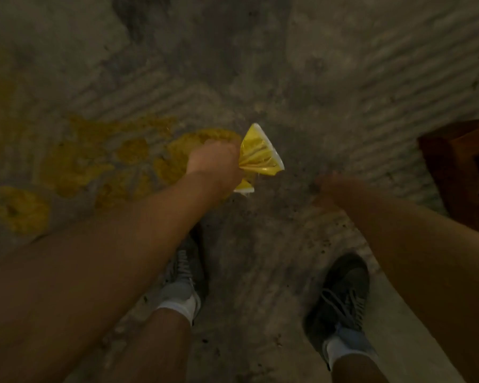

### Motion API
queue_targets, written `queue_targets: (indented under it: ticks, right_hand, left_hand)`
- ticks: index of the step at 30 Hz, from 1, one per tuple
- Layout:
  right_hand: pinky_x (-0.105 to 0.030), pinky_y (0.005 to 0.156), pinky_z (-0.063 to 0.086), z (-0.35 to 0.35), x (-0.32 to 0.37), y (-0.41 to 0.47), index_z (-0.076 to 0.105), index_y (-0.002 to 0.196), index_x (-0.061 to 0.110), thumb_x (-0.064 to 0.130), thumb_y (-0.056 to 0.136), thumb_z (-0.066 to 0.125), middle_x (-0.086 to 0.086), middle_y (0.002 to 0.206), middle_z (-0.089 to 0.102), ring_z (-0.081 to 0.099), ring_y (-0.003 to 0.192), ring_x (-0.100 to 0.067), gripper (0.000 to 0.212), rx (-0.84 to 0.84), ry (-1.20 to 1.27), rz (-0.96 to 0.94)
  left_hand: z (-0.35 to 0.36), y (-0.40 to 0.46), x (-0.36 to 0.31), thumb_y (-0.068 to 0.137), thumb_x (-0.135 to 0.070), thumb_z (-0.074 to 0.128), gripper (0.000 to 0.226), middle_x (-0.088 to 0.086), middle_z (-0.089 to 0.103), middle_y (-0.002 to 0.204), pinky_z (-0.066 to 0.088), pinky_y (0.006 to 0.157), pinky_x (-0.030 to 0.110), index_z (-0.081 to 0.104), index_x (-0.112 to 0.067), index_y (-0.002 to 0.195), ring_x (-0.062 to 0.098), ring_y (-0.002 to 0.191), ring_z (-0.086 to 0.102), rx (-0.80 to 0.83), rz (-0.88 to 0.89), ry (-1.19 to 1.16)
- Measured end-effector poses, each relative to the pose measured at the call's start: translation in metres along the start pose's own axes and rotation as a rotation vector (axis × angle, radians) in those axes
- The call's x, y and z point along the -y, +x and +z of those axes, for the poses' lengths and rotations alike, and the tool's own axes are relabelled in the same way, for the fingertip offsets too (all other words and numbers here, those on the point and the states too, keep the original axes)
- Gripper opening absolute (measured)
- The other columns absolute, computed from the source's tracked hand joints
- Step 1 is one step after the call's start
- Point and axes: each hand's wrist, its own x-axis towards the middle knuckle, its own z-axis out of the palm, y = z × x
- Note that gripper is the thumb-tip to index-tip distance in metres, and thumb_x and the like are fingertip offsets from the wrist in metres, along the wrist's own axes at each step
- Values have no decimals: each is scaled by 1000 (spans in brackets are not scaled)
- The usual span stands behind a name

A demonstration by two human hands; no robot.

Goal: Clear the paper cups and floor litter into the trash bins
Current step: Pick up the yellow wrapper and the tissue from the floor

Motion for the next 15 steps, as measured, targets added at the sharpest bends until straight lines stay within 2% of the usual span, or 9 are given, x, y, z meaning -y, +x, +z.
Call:
queue_targets:
  ticks: [2, 6, 11, 15]
  right_hand:
    - [-46, 108, 39, -24, 8, -35, 44, 143, 8, 31, 97, 56, -21, 146, 42, 45, 131, -37, 53, -16, -5, -25]
    - [-43, 91, 50, -75, 38, -133, 55, 124, 12, 28, 92, 56, -19, 125, 57, 57, 112, -37, 36, -294, 60, -74]
    - [-39, 87, 49, -153, 80, -276, 60, 122, 17, 31, 89, 59, -11, 121, 58, 56, 112, -30, 36, -581, 212, -165]
    - [-38, 84, 50, -232, 111, -397, 63, 116, 15, 30, 90, 60, -9, 115, 60, 55, 110, -27, 31, -787, 279, -161]
  left_hand:
    - [-27, -19, 3, 86, -38, 64, 37, 11, 65, 117, 41, 73, 37, 59, -17, 115, 34, 107, 61, -13, 8, -13]
    - [-107, -56, 15, 78, -49, 66, 47, 9, 69, 115, 46, 77, 37, 64, -22, 115, 34, 109, 61, -82, -19, -42]
    - [-244, -114, 23, 74, -49, 68, 42, 6, 71, 108, 51, 77, 38, 66, -25, 109, 34, 104, 64, -182, -15, -171]
    - [-368, -165, 27, 74, -46, 68, 34, 4, 72, 102, 50, 75, 38, 65, -23, 100, 32, 100, 64, -285, 44, -184]
